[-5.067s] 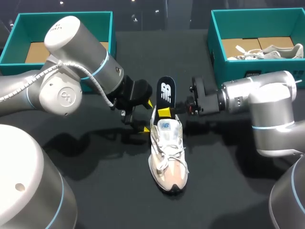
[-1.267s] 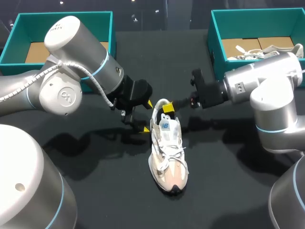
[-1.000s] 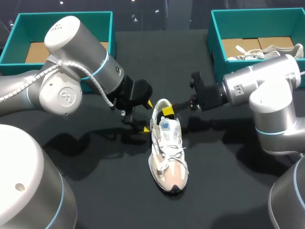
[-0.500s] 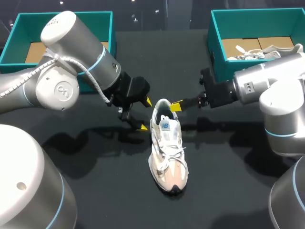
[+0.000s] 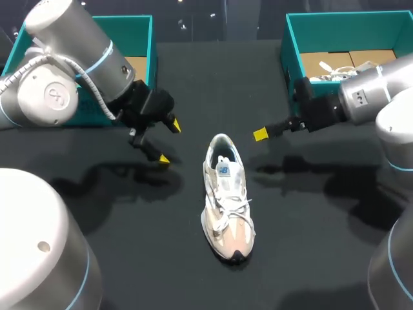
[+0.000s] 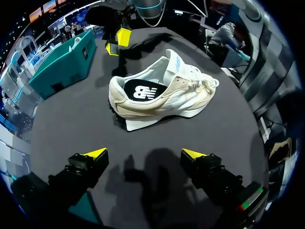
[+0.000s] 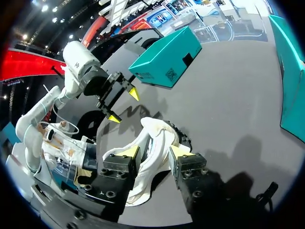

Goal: Take the shoe out of the shoebox, open the shoe tongue, remove and reinsert the insole, then place the shoe into the shoebox

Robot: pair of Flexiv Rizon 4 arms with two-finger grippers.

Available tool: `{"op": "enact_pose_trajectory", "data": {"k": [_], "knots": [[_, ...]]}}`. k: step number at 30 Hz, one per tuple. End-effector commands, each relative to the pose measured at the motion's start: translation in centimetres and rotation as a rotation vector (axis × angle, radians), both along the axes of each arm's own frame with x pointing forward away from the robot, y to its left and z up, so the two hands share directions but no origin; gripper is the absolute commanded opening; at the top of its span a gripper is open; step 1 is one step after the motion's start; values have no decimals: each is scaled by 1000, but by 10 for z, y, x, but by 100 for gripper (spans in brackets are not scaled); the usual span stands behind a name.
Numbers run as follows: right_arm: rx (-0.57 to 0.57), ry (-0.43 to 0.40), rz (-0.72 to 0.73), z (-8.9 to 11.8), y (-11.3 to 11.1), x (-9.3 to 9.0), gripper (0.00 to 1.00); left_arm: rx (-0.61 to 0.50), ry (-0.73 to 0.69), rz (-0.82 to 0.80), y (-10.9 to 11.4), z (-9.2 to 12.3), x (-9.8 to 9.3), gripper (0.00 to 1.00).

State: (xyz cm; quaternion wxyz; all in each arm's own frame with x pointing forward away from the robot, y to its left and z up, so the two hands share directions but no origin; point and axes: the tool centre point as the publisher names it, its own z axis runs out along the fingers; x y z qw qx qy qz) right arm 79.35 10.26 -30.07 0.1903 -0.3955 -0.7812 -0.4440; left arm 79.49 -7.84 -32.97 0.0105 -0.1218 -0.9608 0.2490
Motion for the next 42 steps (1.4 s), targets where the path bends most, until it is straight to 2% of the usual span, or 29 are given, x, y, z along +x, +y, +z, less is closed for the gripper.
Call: {"op": "enact_pose_trajectory", "data": {"k": [1,4,6,11,12,24,28,33,35,37,42], "knots": [[-108,46,2,21,-13,-1,33,29,-20,-6,28,23,2,100],[-179,79,-14,27,-20,2,25,40,-23,-13,42,32,8,100],[-224,98,-23,33,-23,4,1,40,-22,-22,51,39,12,100],[-355,118,-58,47,-24,5,0,31,42,-117,69,56,20,100],[-345,102,-69,52,-22,2,0,31,42,-117,69,56,20,100],[-345,102,-69,52,-22,2,0,31,42,-117,69,56,20,100],[-430,99,-125,43,5,-7,0,45,-7,-219,81,65,34,100],[-516,99,-196,40,24,-17,0,82,-30,-315,104,71,52,100],[-590,107,-246,39,33,-19,0,83,-48,-360,115,77,59,100],[-733,106,-365,38,39,-22,0,83,-48,-360,115,77,59,100],[-733,106,-365,38,39,-22,0,83,-48,-360,115,77,59,100]]}}
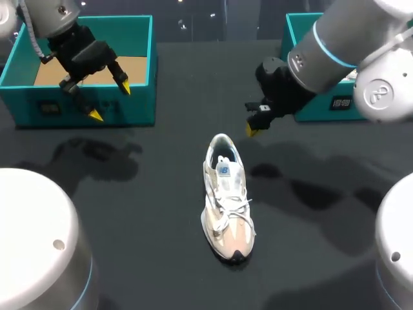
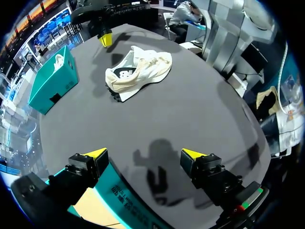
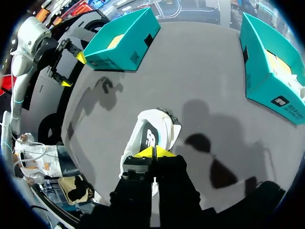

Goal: Take the shoe out of the shoebox, open the shoe tongue, remove and reinsert the insole, then place the shoe into the shoebox

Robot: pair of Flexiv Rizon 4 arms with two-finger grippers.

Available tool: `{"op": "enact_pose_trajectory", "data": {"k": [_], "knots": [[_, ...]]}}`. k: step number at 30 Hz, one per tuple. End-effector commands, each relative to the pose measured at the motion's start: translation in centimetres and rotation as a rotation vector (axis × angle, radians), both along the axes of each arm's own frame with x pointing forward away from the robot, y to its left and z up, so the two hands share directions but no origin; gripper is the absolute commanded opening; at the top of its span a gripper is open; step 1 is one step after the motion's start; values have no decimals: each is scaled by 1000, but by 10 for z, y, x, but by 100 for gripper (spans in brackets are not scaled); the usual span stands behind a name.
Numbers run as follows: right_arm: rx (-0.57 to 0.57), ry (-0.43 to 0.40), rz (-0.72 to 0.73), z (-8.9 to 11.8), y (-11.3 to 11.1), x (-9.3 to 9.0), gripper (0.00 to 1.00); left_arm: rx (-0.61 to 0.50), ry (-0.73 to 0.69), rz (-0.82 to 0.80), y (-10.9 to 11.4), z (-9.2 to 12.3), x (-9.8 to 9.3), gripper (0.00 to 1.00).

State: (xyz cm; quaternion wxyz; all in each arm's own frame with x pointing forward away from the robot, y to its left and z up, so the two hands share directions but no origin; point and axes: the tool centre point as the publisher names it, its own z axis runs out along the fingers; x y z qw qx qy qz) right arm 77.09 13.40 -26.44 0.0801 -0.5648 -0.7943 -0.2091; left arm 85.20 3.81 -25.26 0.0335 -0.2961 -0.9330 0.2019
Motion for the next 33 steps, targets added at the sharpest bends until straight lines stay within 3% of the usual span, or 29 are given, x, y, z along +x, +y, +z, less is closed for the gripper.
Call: {"op": "enact_pose_trajectory", "data": {"k": [1,7,13,16,26,33], "knots": [[-208,-48,-68,2,8,1,0,5,5,-3,-2,0,2,100],[-208,-48,-68,2,8,1,0,5,5,-3,-2,0,2,100],[-448,-61,-121,-22,51,6,0,5,5,-3,-2,0,2,100],[-618,-82,-246,-17,52,6,0,5,5,-3,-2,0,2,100],[-618,-82,-246,-17,52,6,0,5,5,-3,-2,0,2,100],[-759,-61,-333,-49,73,7,0,5,5,-3,-2,0,2,100]]}}
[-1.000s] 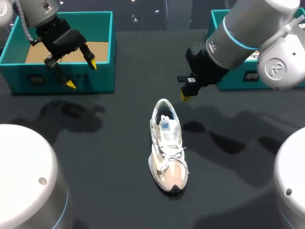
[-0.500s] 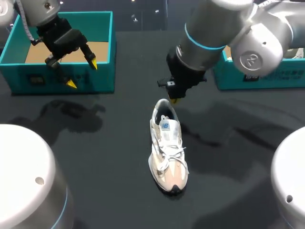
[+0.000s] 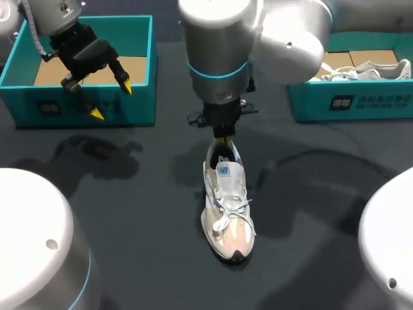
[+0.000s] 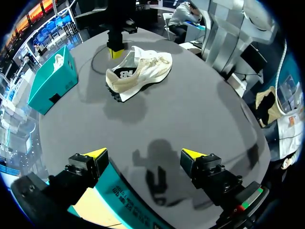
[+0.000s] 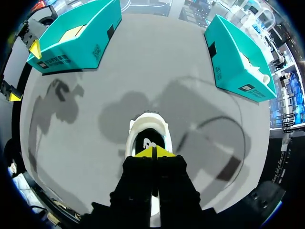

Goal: Take the shoe out of the shoebox, open the shoe tongue, remove and reinsert the insole, then place the shoe into the shoebox

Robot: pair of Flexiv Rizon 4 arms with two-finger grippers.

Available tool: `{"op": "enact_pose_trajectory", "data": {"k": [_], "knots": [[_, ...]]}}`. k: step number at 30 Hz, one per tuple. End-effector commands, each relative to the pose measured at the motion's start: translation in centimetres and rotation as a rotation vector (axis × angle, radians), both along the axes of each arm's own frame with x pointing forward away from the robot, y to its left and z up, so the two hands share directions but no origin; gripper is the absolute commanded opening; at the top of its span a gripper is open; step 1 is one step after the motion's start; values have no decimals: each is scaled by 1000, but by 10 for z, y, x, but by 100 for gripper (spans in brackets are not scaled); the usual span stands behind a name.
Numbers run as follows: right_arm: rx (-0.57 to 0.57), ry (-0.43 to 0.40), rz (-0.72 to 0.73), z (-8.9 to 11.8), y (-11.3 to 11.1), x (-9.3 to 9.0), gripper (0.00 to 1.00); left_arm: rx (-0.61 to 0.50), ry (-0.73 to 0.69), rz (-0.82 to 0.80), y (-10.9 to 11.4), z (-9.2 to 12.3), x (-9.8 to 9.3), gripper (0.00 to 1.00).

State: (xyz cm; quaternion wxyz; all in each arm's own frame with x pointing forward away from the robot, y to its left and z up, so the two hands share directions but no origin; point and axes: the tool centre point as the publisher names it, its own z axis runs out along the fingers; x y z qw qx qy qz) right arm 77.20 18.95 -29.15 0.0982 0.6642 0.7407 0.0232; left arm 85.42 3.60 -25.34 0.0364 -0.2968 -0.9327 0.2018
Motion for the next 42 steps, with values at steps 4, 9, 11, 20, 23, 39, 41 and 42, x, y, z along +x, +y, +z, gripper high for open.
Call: {"op": "enact_pose_trajectory", "data": {"k": [4,9,11,20,23,39,41,42], "knots": [[-315,-16,-111,-32,22,6,0,3,0,-1,0,0,0,100],[-370,-13,-166,-39,16,6,0,3,0,-1,0,0,0,100],[-378,-14,-183,-39,11,5,0,3,0,-1,0,0,0,100],[-404,-10,-233,-43,-12,0,0,3,0,-1,0,0,0,100],[-393,-3,-239,-51,-19,-1,0,3,0,-1,0,0,0,100],[-316,77,-203,-93,-35,0,0,3,0,-1,0,0,0,100],[-294,77,-177,-95,-31,2,0,3,0,-1,0,0,0,100],[-286,75,-170,-96,-28,3,0,3,0,-1,0,0,0,100]]}}
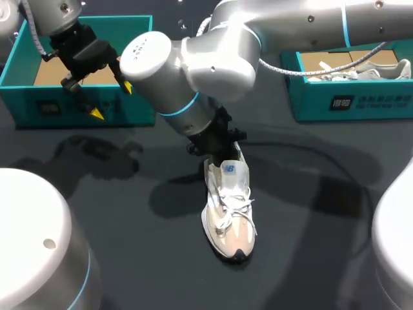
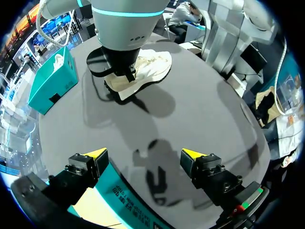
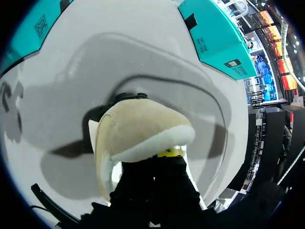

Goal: Take the shoe out of the shoebox, open the shoe tongue, remove and reinsert the insole, then place the shoe into the shoebox

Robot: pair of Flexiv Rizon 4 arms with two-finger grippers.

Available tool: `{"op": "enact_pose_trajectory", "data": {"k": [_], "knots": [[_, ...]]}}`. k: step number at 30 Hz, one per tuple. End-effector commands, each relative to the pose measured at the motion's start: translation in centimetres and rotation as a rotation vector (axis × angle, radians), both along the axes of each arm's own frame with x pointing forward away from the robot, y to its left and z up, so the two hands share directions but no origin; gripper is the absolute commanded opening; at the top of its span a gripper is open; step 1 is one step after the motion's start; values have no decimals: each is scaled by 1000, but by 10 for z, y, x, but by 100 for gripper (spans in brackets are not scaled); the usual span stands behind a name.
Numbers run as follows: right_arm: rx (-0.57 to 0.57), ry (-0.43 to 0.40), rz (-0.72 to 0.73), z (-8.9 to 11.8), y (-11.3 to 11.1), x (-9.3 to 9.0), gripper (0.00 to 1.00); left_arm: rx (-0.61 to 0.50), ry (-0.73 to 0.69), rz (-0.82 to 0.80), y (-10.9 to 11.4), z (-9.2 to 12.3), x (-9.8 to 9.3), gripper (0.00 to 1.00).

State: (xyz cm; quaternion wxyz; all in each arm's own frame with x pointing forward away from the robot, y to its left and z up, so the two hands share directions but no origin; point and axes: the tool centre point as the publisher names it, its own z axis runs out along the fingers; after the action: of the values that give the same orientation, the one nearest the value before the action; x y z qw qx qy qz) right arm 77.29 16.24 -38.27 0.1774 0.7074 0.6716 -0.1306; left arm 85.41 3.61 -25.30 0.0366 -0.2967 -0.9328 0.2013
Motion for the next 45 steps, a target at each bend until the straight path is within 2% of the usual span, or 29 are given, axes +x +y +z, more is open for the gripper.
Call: {"op": "enact_pose_trajectory", "data": {"k": [1,3,9,13,23,29,32,34,37,41,45], "knots": [[43,-2,25,-5,1,2,0,2,0,-1,0,0,0,100],[31,-13,32,0,5,2,0,2,0,-1,0,0,0,100],[-62,-69,26,31,8,-7,0,2,0,-1,0,0,0,100],[-110,-72,3,38,6,-9,0,2,0,-1,0,0,0,100],[-99,21,-49,5,-19,-13,0,2,0,-1,0,0,0,100],[-44,57,-34,-12,-16,-11,0,2,0,-1,0,0,0,100],[-11,49,-6,-15,-10,-9,0,2,0,-1,0,0,0,100],[-13,43,11,-11,-5,-7,0,2,0,-1,0,0,0,100],[-20,4,39,8,4,-5,0,2,0,-1,0,0,0,100],[-101,-42,57,30,11,-5,0,2,0,-1,0,0,0,100],[-166,-40,46,32,7,-3,0,2,0,-1,0,0,0,100]]}}
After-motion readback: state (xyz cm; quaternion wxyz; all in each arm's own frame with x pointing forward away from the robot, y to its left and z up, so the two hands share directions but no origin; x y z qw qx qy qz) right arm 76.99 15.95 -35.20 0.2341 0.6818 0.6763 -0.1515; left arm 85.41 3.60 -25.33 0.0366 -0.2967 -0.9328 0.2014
